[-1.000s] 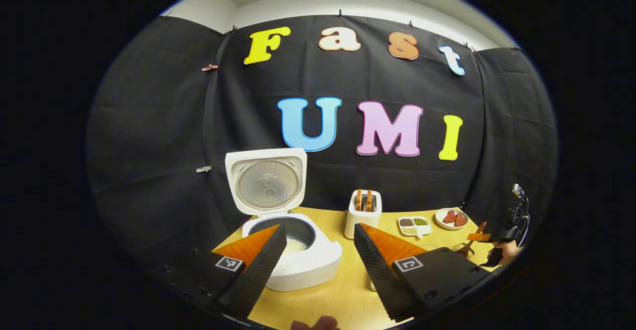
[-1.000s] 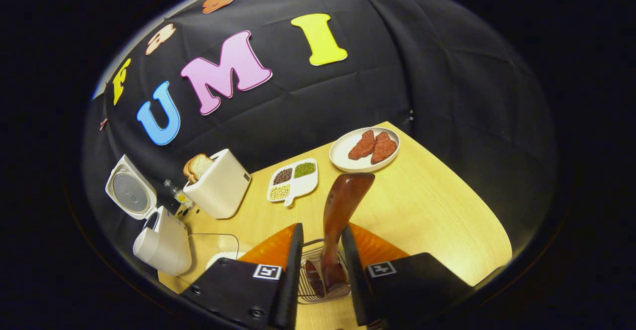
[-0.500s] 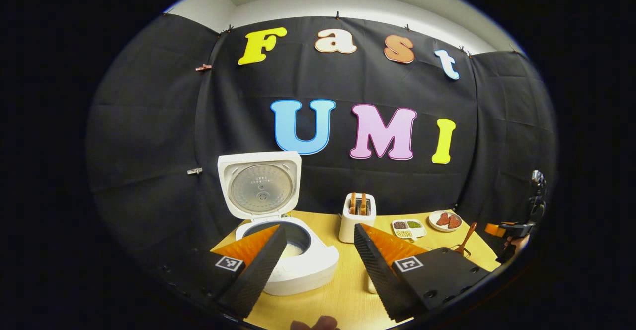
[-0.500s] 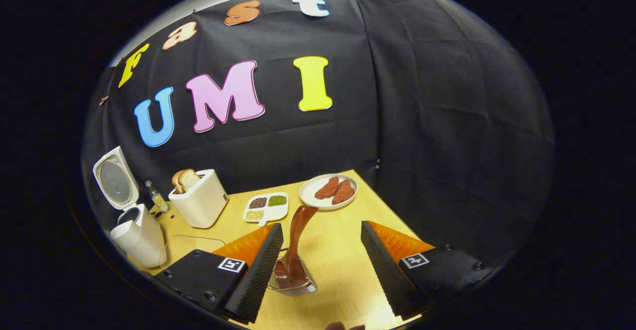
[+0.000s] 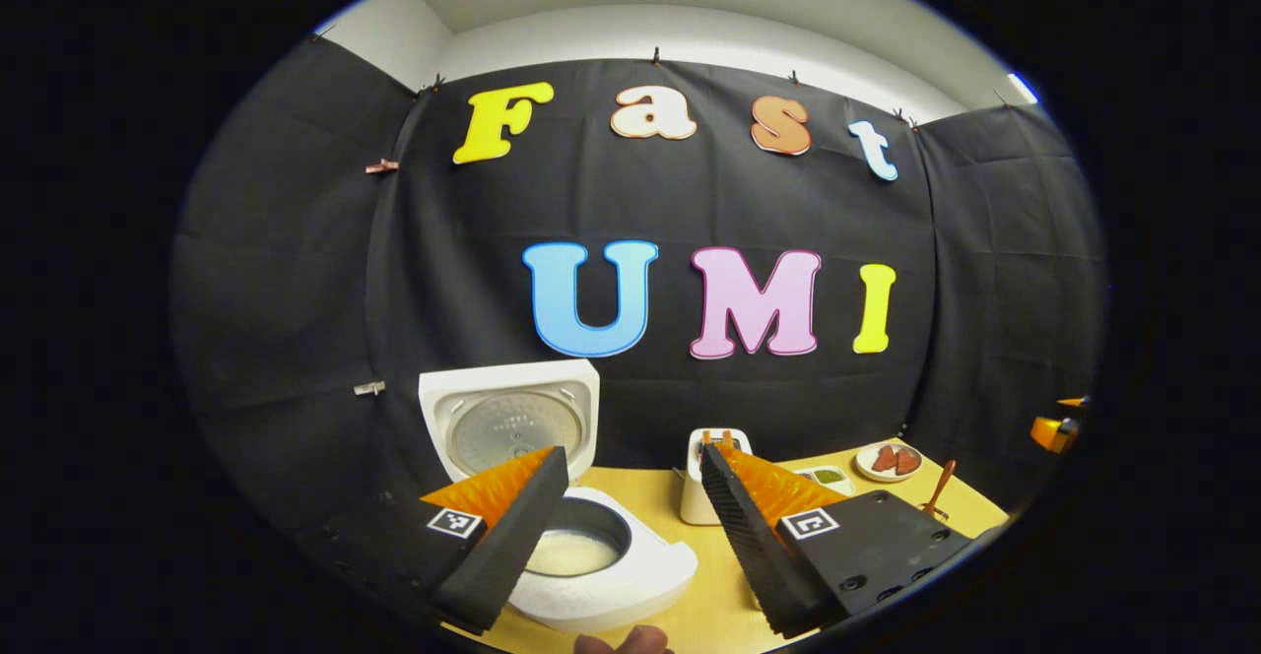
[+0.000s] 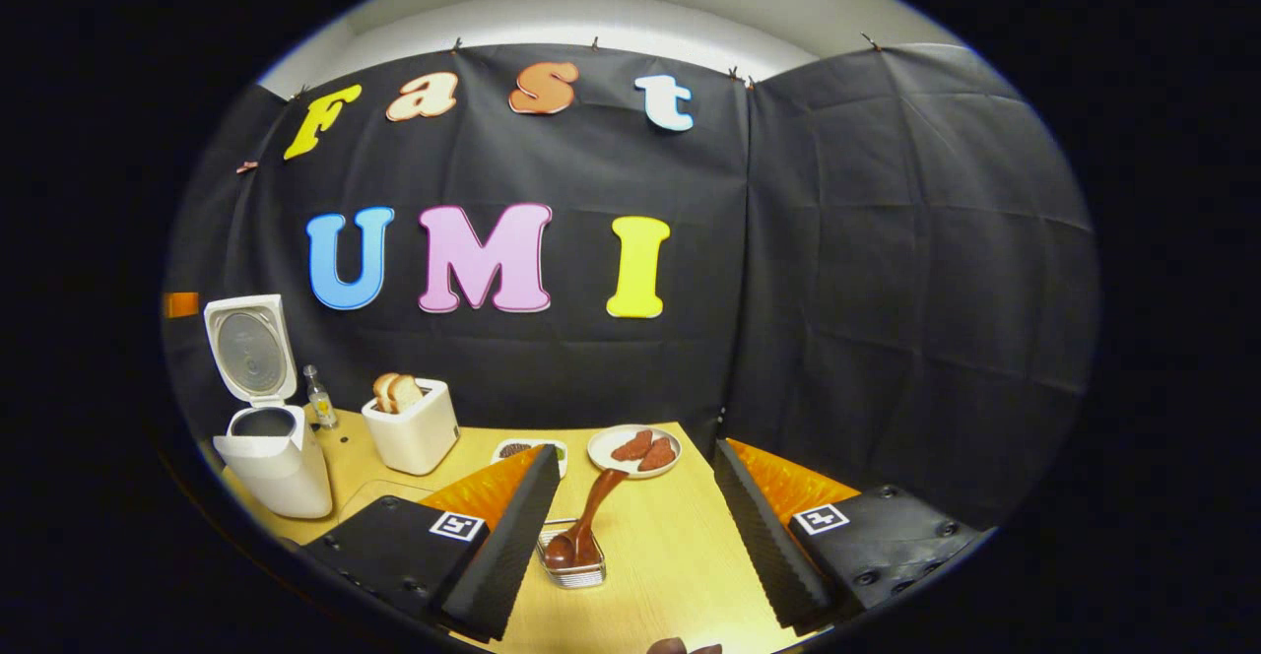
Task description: Close the left gripper, press the button to open the rice cooker; take a wooden spoon from the chopstick holder with the right hand, scoop a spoonful of rice and pour it into the rice cooker, then put the wooden spoon back into the chopstick holder.
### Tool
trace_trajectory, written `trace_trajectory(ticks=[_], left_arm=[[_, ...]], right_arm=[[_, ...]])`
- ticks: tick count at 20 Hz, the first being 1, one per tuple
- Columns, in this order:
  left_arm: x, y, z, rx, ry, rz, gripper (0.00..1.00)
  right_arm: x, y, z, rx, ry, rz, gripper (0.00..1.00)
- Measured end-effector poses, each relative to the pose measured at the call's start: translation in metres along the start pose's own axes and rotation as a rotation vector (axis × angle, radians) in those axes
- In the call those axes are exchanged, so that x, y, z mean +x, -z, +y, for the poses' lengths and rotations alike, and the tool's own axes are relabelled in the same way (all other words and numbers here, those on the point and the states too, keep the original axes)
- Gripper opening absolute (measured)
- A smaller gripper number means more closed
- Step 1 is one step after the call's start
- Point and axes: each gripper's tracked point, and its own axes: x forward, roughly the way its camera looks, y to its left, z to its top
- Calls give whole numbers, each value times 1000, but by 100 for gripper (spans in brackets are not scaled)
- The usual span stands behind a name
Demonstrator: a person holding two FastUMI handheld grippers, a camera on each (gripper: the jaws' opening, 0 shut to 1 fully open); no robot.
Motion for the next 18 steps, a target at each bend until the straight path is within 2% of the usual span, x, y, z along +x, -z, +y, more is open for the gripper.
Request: trace_trajectory(ticks=[4,8,11,14,18], left_arm=[[21,-21,26,3,-14,-45,94],[40,-39,61,13,-50,-77,94],[64,-56,85,35,-92,-108,94],[99,-62,106,14,-119,-116,95],[152,-56,128,-18,-145,-103,95]], right_arm=[[-27,-45,41,-29,-35,-100,98],[-48,-81,107,-85,-124,-183,98],[-55,-90,156,-105,-191,-185,98],[-59,-102,193,-125,-239,-211,97],[-62,-105,213,-145,-251,-215,97]])
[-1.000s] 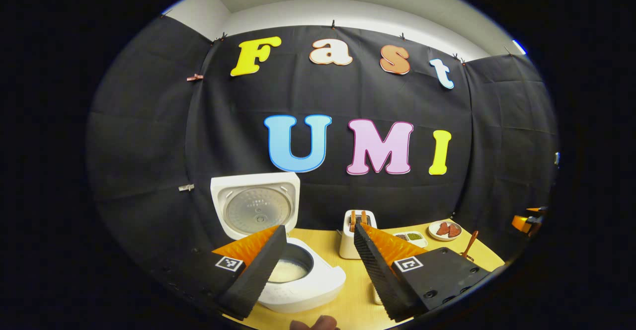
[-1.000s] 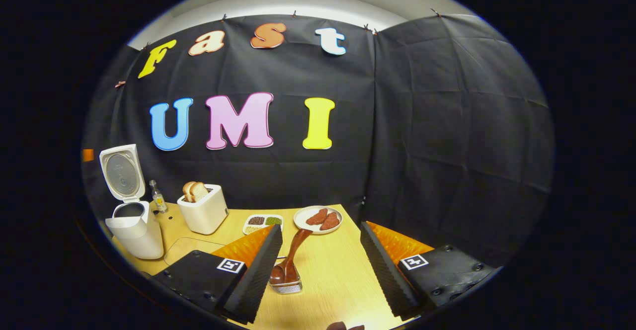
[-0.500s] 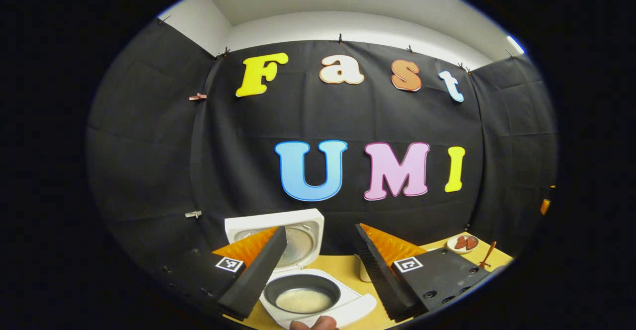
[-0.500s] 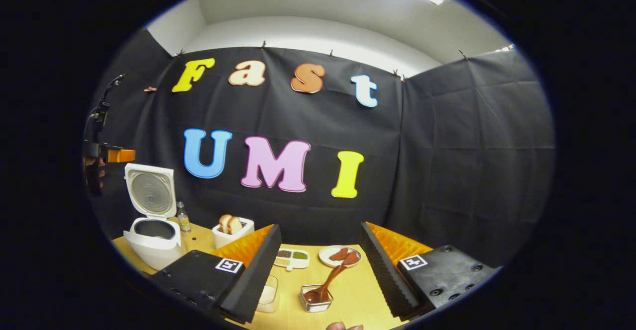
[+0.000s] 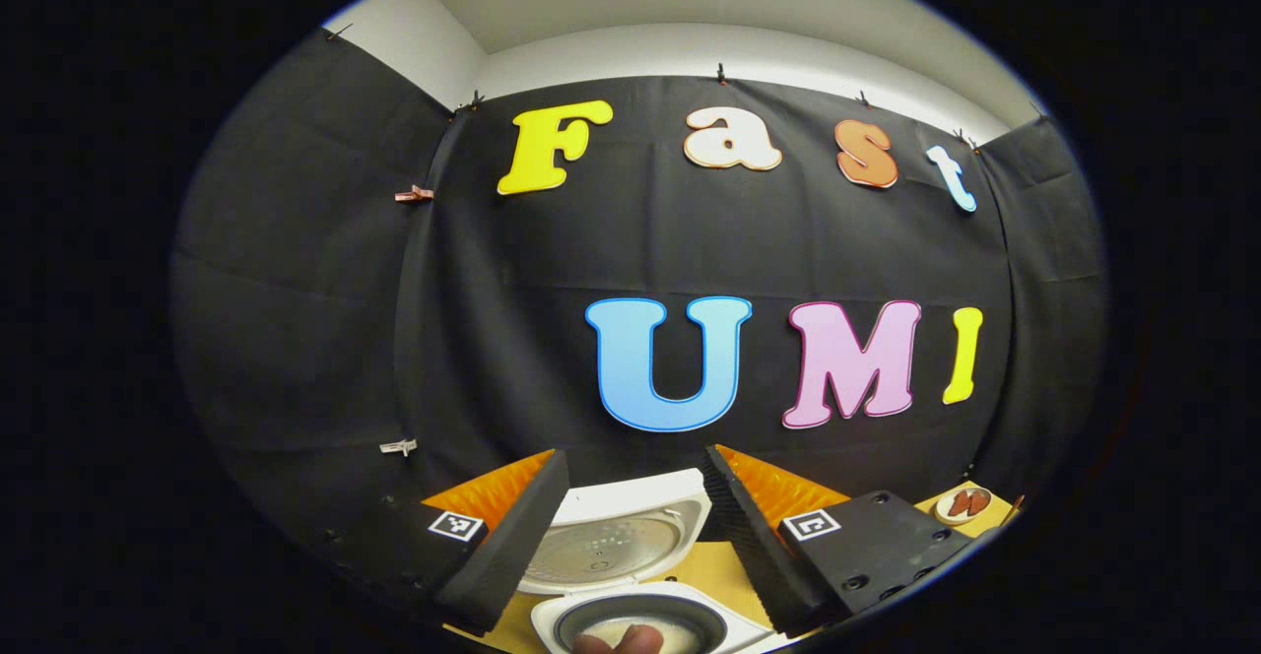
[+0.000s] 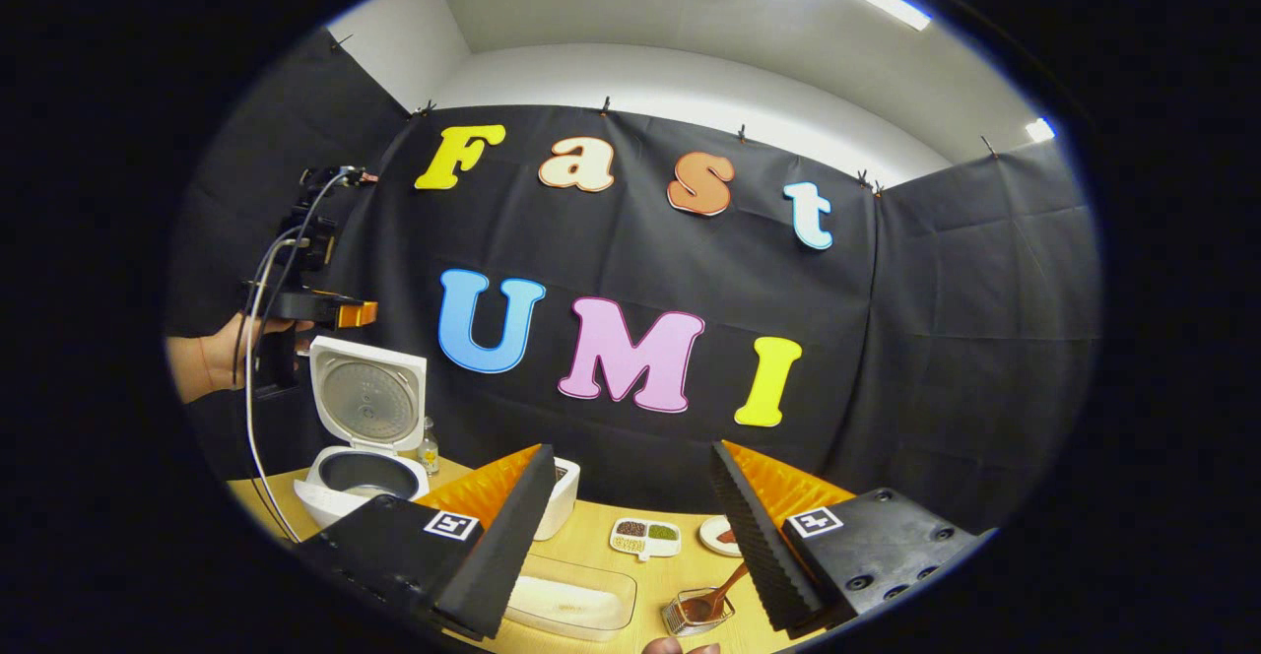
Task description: Close the left gripper, press the button to open the rice cooker; take a wooden spoon from the chopstick holder with the right hand, scoop a spoonful of rice and pour it into the rice cooker, then put the wooden spoon back into the chopstick holder.
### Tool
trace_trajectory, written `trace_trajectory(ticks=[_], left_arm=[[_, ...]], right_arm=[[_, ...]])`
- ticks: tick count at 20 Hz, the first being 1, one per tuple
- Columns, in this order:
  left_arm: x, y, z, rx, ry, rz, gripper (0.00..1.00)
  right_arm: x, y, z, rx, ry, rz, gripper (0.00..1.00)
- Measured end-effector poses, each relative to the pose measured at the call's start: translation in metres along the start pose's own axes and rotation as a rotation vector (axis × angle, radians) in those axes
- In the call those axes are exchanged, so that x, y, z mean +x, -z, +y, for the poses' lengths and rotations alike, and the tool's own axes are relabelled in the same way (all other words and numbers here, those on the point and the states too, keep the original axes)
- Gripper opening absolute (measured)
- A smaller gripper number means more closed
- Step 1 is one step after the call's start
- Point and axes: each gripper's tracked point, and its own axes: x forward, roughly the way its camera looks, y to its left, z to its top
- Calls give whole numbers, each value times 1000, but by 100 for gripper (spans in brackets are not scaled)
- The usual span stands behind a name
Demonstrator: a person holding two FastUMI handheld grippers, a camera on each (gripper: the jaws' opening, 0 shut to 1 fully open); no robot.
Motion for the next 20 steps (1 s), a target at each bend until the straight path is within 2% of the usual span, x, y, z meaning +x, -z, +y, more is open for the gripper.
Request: trace_trajectory(ticks=[7,12,15,16,20], left_arm=[[87,36,21,14,-34,58,94],[125,70,30,36,-47,122,94],[132,90,37,16,-80,166,94],[131,90,37,8,-87,168,98],[108,93,25,-18,-89,214,98]], right_arm=[[-3,17,-5,17,85,61,97],[-4,28,-10,6,152,96,98],[-1,29,-10,11,170,104,98],[-1,28,-9,9,172,104,98],[4,32,-4,3,148,116,98]])
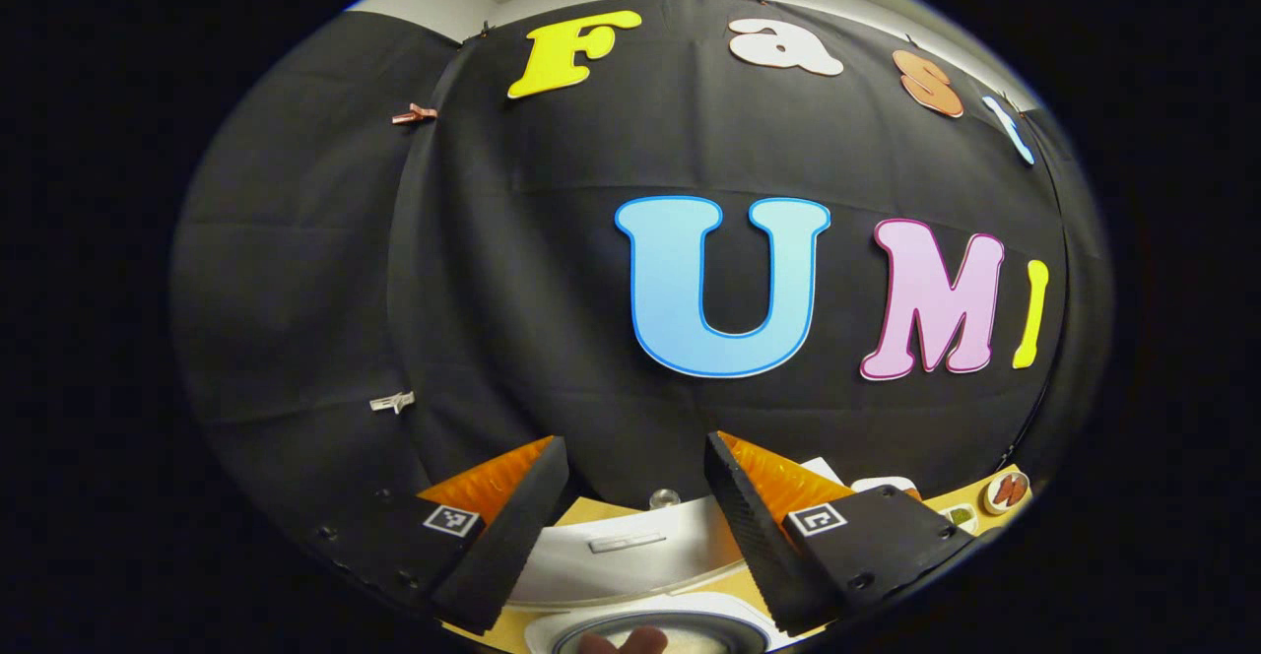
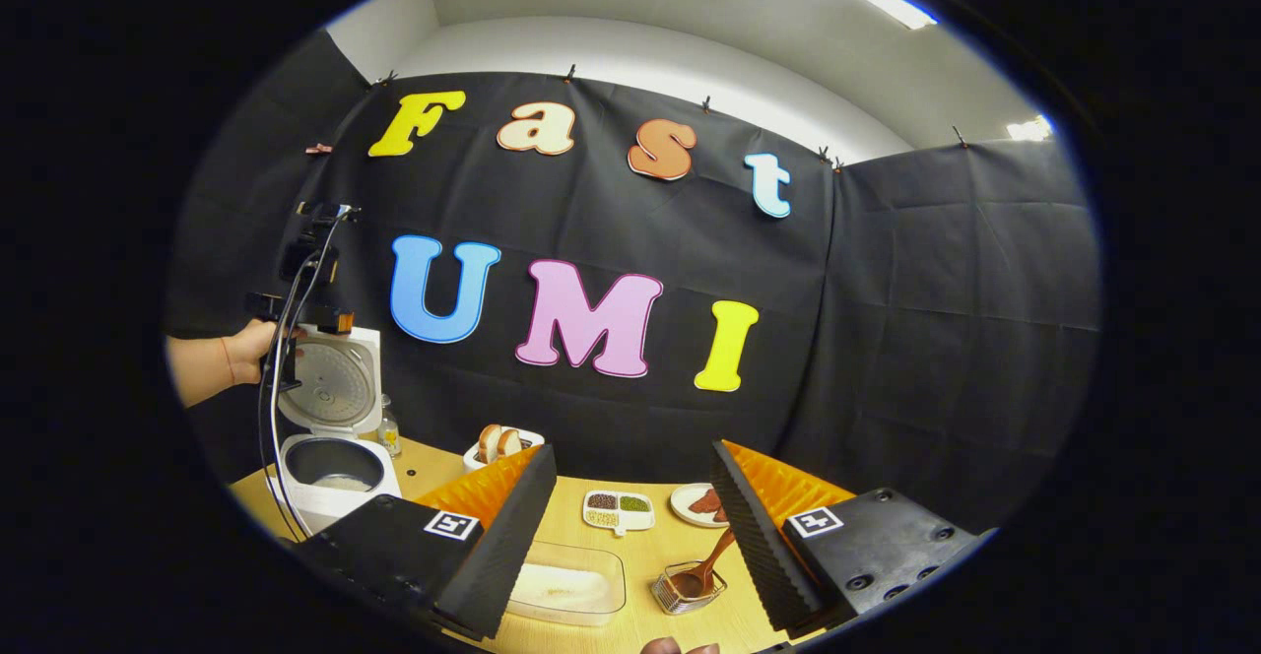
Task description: Close the left gripper, press the button to open the rice cooker; take a wooden spoon from the chopstick holder with the right hand, scoop a spoonful of rice and pour it into the rice cooker, then put the wooden spoon back into the chopstick holder.
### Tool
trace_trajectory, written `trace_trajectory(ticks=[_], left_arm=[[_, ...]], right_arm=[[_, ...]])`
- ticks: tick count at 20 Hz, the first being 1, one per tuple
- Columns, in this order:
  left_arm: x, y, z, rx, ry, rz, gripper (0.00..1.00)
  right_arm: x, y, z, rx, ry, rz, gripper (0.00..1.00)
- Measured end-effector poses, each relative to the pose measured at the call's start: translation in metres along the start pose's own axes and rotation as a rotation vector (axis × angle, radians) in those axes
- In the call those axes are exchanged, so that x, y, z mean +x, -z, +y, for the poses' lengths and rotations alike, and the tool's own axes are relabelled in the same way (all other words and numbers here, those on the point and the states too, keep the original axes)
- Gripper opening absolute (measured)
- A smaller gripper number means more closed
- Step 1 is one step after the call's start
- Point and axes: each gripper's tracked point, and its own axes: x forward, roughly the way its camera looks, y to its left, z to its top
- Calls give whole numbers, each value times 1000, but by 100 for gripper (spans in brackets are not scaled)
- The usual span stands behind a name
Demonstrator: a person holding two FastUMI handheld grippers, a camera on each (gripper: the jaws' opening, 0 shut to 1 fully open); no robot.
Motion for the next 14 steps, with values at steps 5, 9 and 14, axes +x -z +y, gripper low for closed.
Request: trace_trajectory(ticks=[5,9,14], left_arm=[[-50,28,-20,-30,11,70,98],[-90,65,-38,-59,-1,126,97],[-118,118,-52,-89,-21,220,97]], right_arm=[[-4,-7,-5,12,-40,-10,98],[0,3,-17,6,-69,-2,98],[2,11,-25,34,-98,19,98]])
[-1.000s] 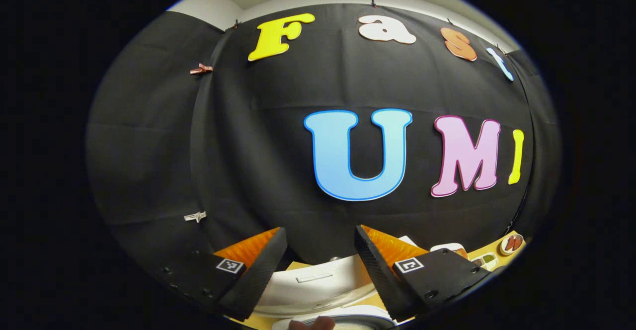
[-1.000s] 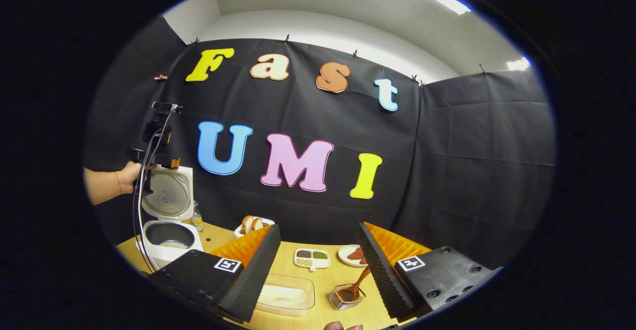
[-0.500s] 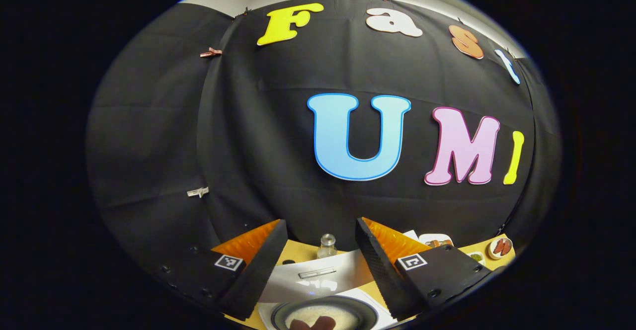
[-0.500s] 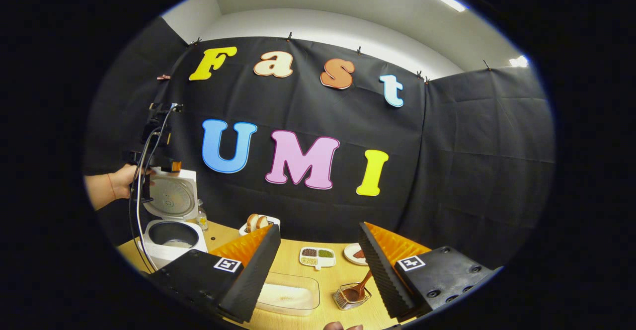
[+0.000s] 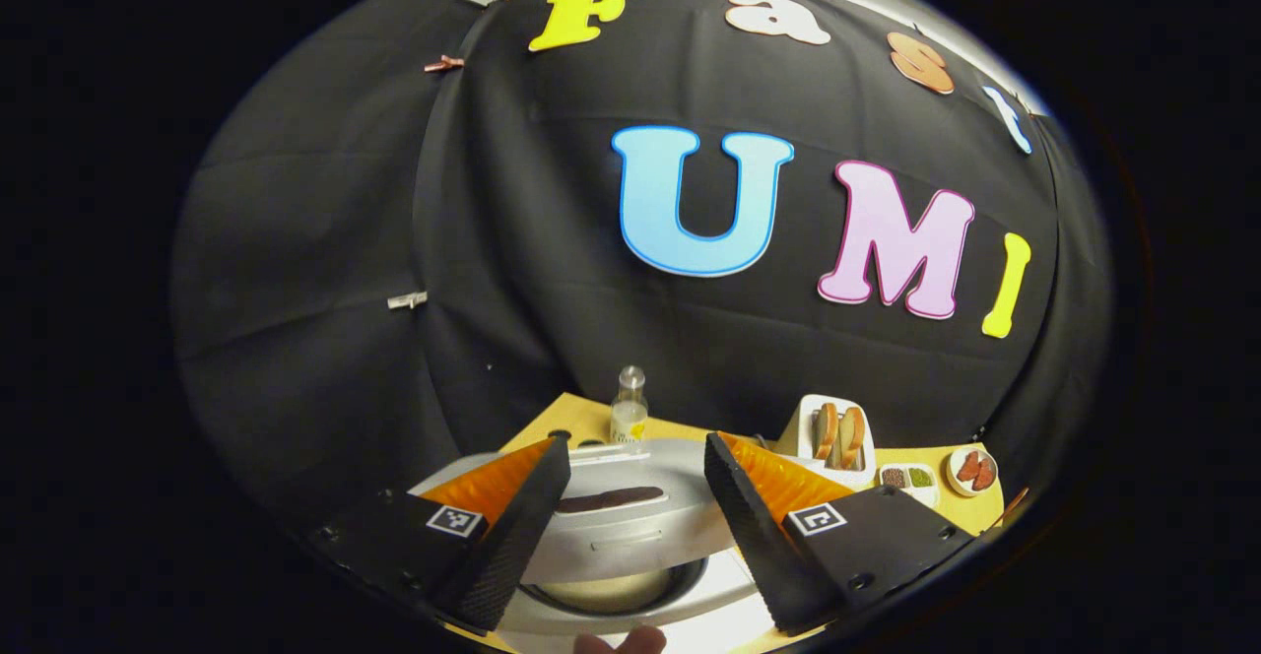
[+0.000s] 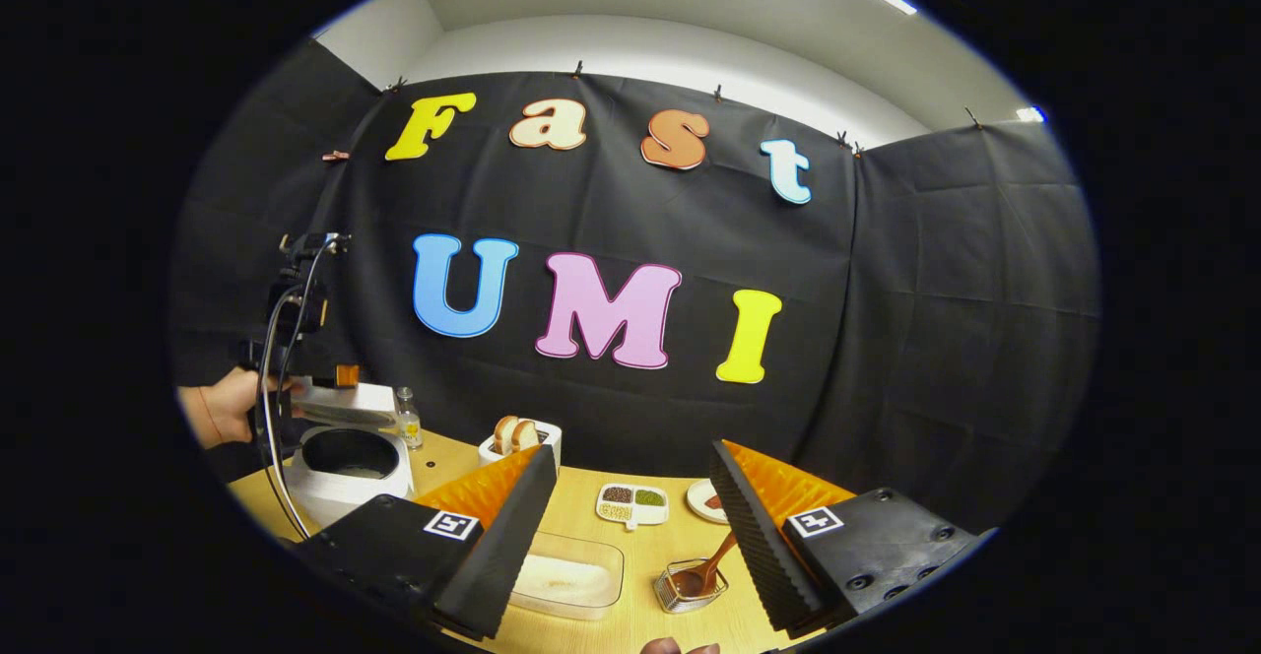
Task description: Close the left gripper, press the button to open the rice cooker; take a wooden spoon from the chopstick holder with the right hand, scoop a spoonful of rice and pour it into the rice cooker, then put the wooden spoon back into the chopstick holder.
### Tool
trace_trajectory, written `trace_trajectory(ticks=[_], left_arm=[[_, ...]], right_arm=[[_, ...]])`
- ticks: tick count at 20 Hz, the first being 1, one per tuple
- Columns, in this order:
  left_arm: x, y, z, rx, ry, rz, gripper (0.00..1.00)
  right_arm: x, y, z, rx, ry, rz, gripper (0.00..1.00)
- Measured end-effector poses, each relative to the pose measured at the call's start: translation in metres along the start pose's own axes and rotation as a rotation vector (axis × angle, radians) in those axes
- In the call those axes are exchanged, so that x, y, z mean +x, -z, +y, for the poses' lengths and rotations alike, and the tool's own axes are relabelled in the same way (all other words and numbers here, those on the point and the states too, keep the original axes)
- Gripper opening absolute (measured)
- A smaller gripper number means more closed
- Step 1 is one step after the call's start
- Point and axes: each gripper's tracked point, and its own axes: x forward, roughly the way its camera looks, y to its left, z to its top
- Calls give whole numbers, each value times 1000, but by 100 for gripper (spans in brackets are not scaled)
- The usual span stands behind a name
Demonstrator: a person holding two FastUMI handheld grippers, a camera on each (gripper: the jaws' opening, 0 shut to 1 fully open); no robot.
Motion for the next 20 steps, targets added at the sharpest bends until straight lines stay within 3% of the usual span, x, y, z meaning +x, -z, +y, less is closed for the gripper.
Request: trace_trajectory(ticks=[12,20], left_arm=[[-14,86,-5,61,-72,92,100],[-13,133,-5,95,-78,162,100]], right_arm=[[-12,13,-24,17,1,22,98],[-12,16,-29,25,4,24,98]])
